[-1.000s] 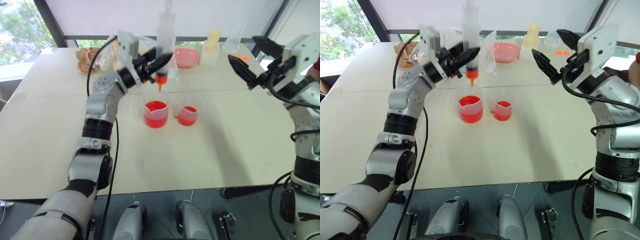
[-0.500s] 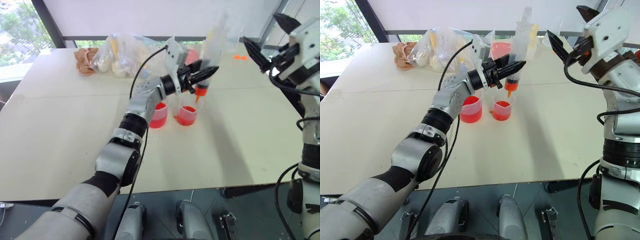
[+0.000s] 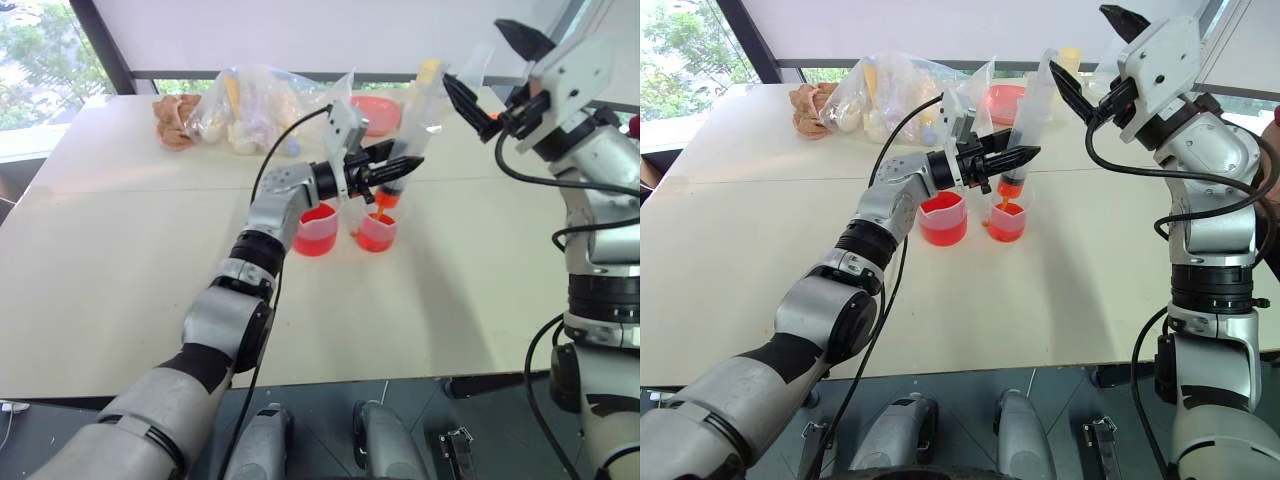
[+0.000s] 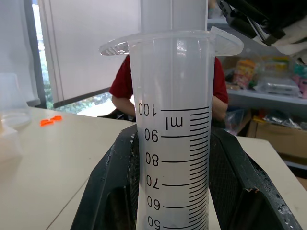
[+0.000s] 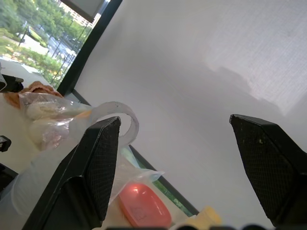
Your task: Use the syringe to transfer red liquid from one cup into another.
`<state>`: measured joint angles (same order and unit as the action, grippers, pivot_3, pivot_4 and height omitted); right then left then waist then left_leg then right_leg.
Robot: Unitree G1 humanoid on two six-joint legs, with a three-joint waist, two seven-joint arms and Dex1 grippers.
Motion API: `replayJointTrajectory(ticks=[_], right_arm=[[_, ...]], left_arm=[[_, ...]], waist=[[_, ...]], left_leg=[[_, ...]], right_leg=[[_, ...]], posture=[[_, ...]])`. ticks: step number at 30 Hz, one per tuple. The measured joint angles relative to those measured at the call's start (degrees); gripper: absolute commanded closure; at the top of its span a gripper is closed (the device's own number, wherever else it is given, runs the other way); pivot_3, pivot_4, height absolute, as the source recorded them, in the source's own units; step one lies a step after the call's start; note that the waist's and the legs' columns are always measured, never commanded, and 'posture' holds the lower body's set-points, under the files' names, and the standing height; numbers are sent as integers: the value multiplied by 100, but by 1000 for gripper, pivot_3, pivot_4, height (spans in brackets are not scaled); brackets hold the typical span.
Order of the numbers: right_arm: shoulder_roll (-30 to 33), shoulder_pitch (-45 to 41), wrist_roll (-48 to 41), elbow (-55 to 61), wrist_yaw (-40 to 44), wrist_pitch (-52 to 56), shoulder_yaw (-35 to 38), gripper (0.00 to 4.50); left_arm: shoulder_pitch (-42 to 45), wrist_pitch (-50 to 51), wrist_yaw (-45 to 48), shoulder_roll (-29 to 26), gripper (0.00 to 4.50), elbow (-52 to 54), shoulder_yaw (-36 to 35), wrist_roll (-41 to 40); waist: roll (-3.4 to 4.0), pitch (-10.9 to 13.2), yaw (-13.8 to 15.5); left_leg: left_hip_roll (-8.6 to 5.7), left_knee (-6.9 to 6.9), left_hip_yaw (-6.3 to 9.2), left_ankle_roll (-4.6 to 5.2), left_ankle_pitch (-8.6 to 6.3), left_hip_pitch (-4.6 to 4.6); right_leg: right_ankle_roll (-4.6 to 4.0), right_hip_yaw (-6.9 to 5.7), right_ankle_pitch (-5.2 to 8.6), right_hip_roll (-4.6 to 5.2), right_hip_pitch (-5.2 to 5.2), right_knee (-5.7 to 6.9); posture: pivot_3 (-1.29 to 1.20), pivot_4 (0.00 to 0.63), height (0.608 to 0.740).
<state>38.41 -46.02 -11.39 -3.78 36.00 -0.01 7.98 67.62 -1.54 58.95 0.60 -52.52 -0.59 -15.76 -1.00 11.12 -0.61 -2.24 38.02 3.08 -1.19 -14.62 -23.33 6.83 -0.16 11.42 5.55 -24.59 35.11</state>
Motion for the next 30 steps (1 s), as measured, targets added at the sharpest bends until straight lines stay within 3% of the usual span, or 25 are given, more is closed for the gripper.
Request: replayJointTrajectory(ticks=[2, 7, 8, 30], right_arm=[[-32, 0, -1, -94, 49, -14, -41, 1622], [-75, 0, -11, -115, 258, -55, -150, 4175], [-92, 0, -19, -113, 289, -63, -187, 4475], [-809, 719, -270, 518, -70, 479, -15, 4475]], left_arm=[[-38, -10, 29, -13, 3083, 23, 54, 59], [-37, -42, -39, -1, 3083, 101, 47, 102], [-37, -38, -65, 8, 3083, 100, 22, 100], [30, 92, -339, 23, 3083, 102, -115, 100]], waist=[[0, 0, -1], [0, 0, -1], [0, 0, -1], [1, 0, -1]], left_leg=[[0, 0, -1, 0, 0, 0], [0, 0, 0, 0, 0, 0], [0, 0, 0, 0, 0, 0], [0, 0, 1, 0, 0, 1]], right_leg=[[0, 0, 0, 0, 0, 0], [0, 0, 0, 0, 0, 0], [0, 0, 0, 0, 0, 0], [0, 0, 0, 0, 0, 2]], posture=[[0, 150, 740], [0, 150, 740], [0, 150, 740], [0, 150, 740]])
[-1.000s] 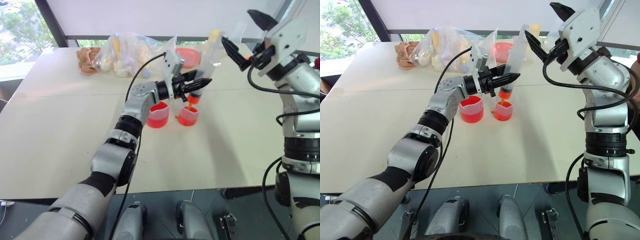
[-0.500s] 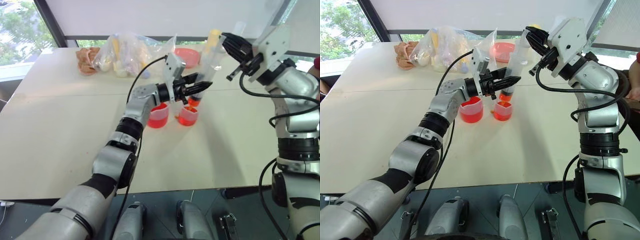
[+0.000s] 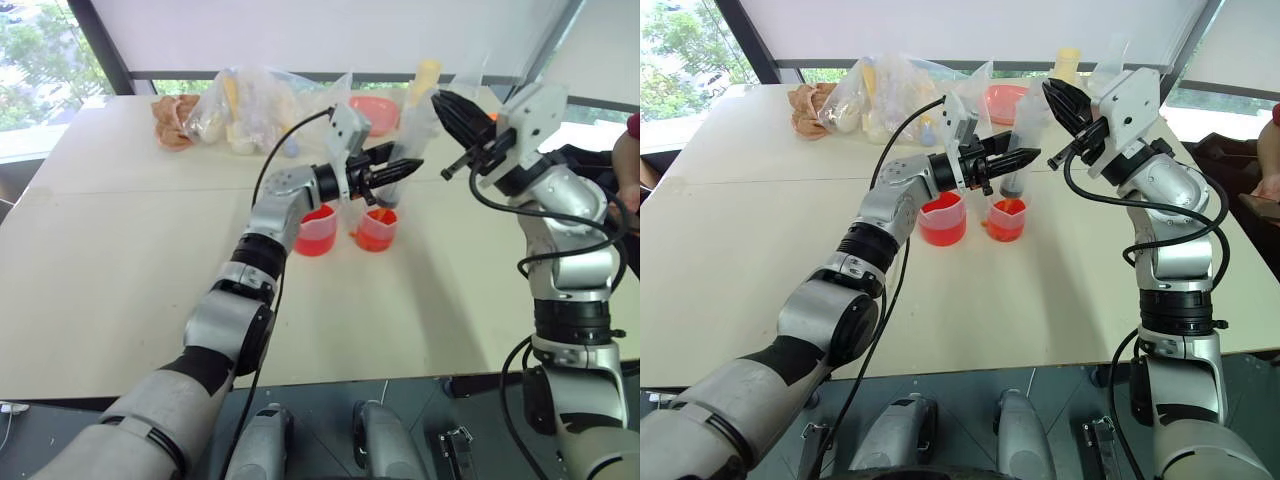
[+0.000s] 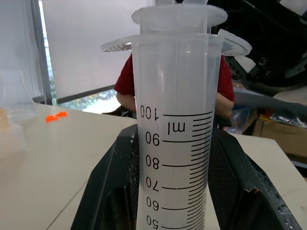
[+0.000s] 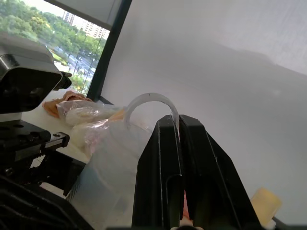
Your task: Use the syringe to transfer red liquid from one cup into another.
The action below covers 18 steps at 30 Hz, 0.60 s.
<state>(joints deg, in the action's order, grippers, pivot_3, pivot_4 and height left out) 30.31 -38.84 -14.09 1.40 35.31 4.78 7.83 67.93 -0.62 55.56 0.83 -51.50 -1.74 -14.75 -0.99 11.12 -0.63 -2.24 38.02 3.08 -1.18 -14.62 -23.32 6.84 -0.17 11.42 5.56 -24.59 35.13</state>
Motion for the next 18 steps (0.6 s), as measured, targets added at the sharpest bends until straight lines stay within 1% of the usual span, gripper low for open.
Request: replayJointTrajectory(ticks=[2, 5, 6, 7, 11, 12, 18], right_arm=[[-25, 64, 20, 57, -56, -4, 0, 4475], [-43, 239, 67, 96, 2, -51, -93, 4475], [-49, 295, 116, 1, 9, -8, -186, 3945], [-64, 317, 140, -72, 36, 21, -210, 3627], [20, 344, 131, -93, -3, 126, -43, 1509], [55, 374, 103, -24, -25, 204, 31, 1068], [172, 759, -475, 788, -228, 871, 584, 1068]], left_arm=[[0, 0, -39, -7, 3083, -1, -24, -7], [156, 0, -265, -87, 3083, -6, -305, -112], [276, -13, -272, -70, 3083, 71, -373, -181], [344, -20, -231, -62, 3083, 168, -395, -231], [403, 30, -134, -51, 3083, 445, -402, -233], [396, 47, -114, -32, 3083, 474, -400, -233], [379, 453, -68, 44, 3083, 672, -361, -395]], waist=[[0, 0, 0], [1, 1, -18], [-2, 2, -9], [2, 2, -6], [3, 2, 27], [3, 2, 27], [3, 2, 0]], left_leg=[[0, 0, 0, 0, 0, 0], [1, 0, 0, 0, 0, 0], [1, 0, 2, 0, 0, -1], [-1, 0, -2, 0, 0, -1], [-3, 1, 0, 0, 0, -2], [-3, 0, 0, 0, 0, -2], [-1, 0, 1, 2, -1, -1]], right_leg=[[0, 0, 0, 0, 0, 0], [0, 0, 0, 0, -2, 2], [0, -2, 0, -1, -2, 3], [0, 1, 0, 1, -2, 4], [0, 0, 0, 2, 0, -1], [0, 0, 0, 2, -1, -1], [0, 0, 0, 1, -1, 0]], posture=[[0, 150, 740], [0, 150, 740], [0, 150, 740], [0, 150, 740], [0, 150, 740], [0, 150, 740], [0, 150, 740]])
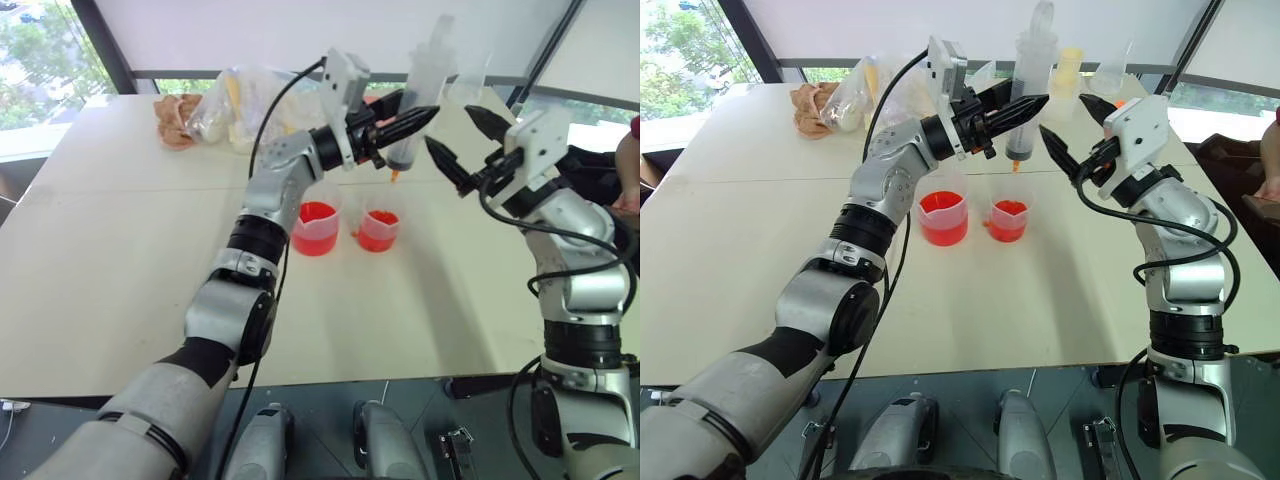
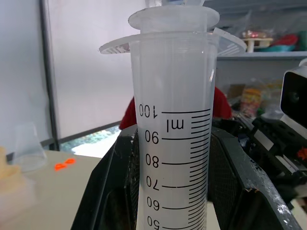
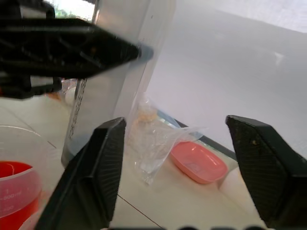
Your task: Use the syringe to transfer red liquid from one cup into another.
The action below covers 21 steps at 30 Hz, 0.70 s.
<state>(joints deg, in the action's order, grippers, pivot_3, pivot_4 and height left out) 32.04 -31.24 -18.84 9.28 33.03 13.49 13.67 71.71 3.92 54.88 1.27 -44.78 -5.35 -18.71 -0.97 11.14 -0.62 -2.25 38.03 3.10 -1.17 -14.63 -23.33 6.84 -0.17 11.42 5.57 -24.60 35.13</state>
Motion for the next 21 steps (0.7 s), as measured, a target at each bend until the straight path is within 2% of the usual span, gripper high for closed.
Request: replayJointTrajectory(ticks=[4, 7, 11, 13, 17, 21], right_arm=[[390, 307, -350, 450, 102, 497, 291, 1068], [715, 456, -579, 652, 404, 854, 279, 1068], [992, 300, -1105, 1092, 925, 1387, -67, 1068], [1075, 170, -1317, 1262, 1193, 1557, -278, 1068], [1092, -104, -1632, 1589, 2122, 1700, -1199, 1068], [868, -153, -1531, 1419, 2681, 1508, -1869, 1068]], left_arm=[[125, 891, -520, -296, 3083, 194, -204, -283], [509, 1875, -1328, -891, 3083, 372, -342, -303], [1449, 4661, -2421, -2057, 3083, 34, -532, -305], [1648, 5633, -2910, -2505, 3083, -9, -642, -246], [1483, 7112, -4382, -3043, 3083, 63, -1374, 110], [203, 8498, -4846, -3014, 3083, 1374, -1857, 91]], waist=[[0, 0, -32], [1, 1, -46], [1, 5, -92], [2, 4, -94], [-1, 6, -71], [-2, 3, -2]], left_leg=[[2, 0, 1, 1, -1, 3], [4, 0, 2, 1, -1, 5], [4, -2, 14, 5, -3, 7], [4, -2, 24, 8, -5, 9], [4, -2, 32, 7, -5, 9], [0, 7, 31, 1, -3, 7]], right_leg=[[0, 0, 0, -2, 0, 5], [1, 1, 1, -4, -1, 9], [8, 1, 5, -7, -2, 10], [17, 1, 11, -6, -1, 16], [16, 1, 11, -5, -2, 17], [16, 2, 10, 0, 2, 21]], posture=[[0, 150, 740], [0, 150, 740], [0, 150, 740], [0, 150, 740], [0, 150, 740], [0, 150, 740]])
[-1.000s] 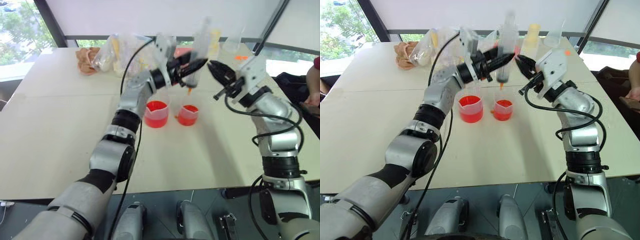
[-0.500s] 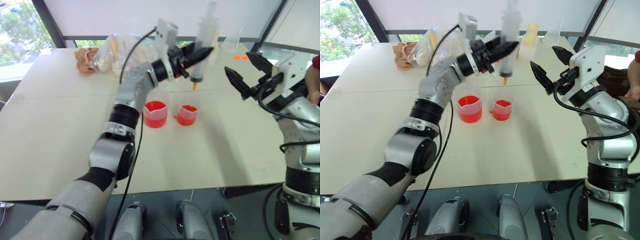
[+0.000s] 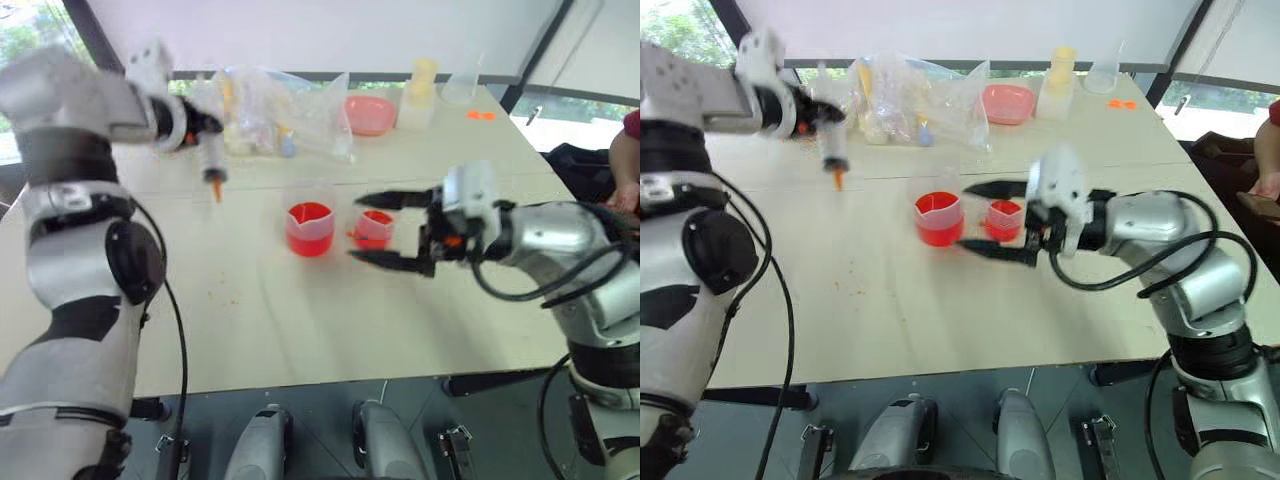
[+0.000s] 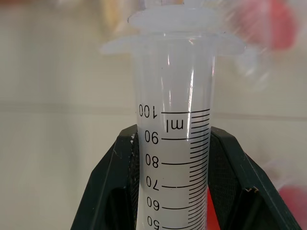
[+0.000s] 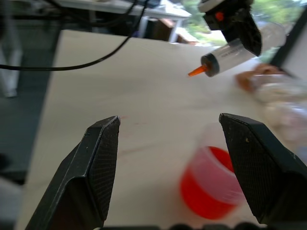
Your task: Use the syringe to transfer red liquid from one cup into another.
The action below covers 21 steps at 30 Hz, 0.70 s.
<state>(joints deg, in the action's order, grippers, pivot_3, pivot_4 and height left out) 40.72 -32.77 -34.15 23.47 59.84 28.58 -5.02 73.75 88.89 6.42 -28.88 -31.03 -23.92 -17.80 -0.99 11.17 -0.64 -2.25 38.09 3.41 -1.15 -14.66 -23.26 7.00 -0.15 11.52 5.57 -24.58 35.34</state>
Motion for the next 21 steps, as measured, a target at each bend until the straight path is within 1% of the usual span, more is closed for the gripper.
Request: replayJointTrajectory(ticks=[1, 2, 4, 5, 6, 10, 12, 16, 17, 18, 21], right_arm=[[-74, -2, 82, -97, 76, -92, -114, 1068], [-147, 1, 166, -201, 141, -173, -208, 1068], [-219, 0, 243, -326, 201, -257, -322, 1068], [-291, 1, 260, -371, 227, -283, -354, 1068], [-358, 3, 264, -397, 250, -306, -383, 1068], [-446, 23, 304, -457, 289, -330, -443, 1068], [-502, 85, 334, -466, 290, -335, -475, 986], [-593, 160, 394, -469, 278, -348, -539, 986], [-595, 176, 409, -469, 270, -348, -541, 986], [-597, 193, 416, -469, 258, -348, -542, 986], [-599, 264, 460, -469, 237, -356, -541, 986]], left_arm=[[-417, 177, -160, 147, 3083, 274, -163, -80], [-860, 291, -400, 410, 3083, 527, -396, -185], [-1466, 314, -819, 873, 3083, 938, -716, -466], [-1774, 311, -1124, 1169, 3083, 1322, -909, -634], [-1960, 308, -1448, 1397, 3083, 1729, -1122, -804], [-2212, 312, -2403, 1763, 3083, 2585, -1596, -1234], [-2363, 306, -2847, 1916, 2113, 2824, -1811, -1558], [-2550, 311, -3450, 2055, 646, 2950, -1909, -2122], [-2551, 312, -3587, 2054, 199, 2955, -1932, -2289], [-2555, 312, -3733, 2054, 37, 2959, -1973, -2447], [-2581, 312, -4015, 2052, 37, 3026, -1978, -2742]], waist=[[-2, 0, 21], [-7, 0, 47], [-14, 3, 94], [-18, 2, 107], [-19, 2, 116], [-18, 0, 128], [-18, -1, 125], [-18, -1, 124], [-18, -2, 124], [-18, -2, 125], [-18, -2, 113]], left_leg=[[-1, 5, 3, -3, 1, -3], [-2, 10, 8, -7, 3, -8], [-1, 11, 9, -29, 15, -13], [1, 9, 10, -35, 18, -17], [2, 6, 10, -39, 18, -17], [-2, 1, 8, -30, 12, -10], [-2, 0, 8, -29, 11, -8], [-4, 0, 7, -29, 12, -7], [-4, 0, 6, -29, 12, -7], [-5, 0, 7, -29, 12, -6], [-5, 0, 6, -29, 12, -6]], right_leg=[[-1, 0, -1, 3, 1, 0], [-1, 1, -2, 5, -1, 0], [-3, 4, -4, 8, -8, 1], [-6, 4, -6, 8, -14, -2], [-6, 6, -7, 8, -17, -2], [-9, 7, -8, 8, -15, 0], [-10, 7, -9, 6, -15, 2], [-11, 7, -9, 5, -15, 4], [-11, 7, -10, 5, -15, 4], [-11, 7, -10, 5, -14, 4], [-12, 7, -10, 3, -14, 4]], posture=[[0, 150, 740], [0, 150, 740], [0, 150, 740], [0, 150, 740], [0, 150, 740], [0, 150, 740], [0, 150, 740], [0, 150, 740], [0, 150, 740], [0, 150, 740], [0, 150, 740]])
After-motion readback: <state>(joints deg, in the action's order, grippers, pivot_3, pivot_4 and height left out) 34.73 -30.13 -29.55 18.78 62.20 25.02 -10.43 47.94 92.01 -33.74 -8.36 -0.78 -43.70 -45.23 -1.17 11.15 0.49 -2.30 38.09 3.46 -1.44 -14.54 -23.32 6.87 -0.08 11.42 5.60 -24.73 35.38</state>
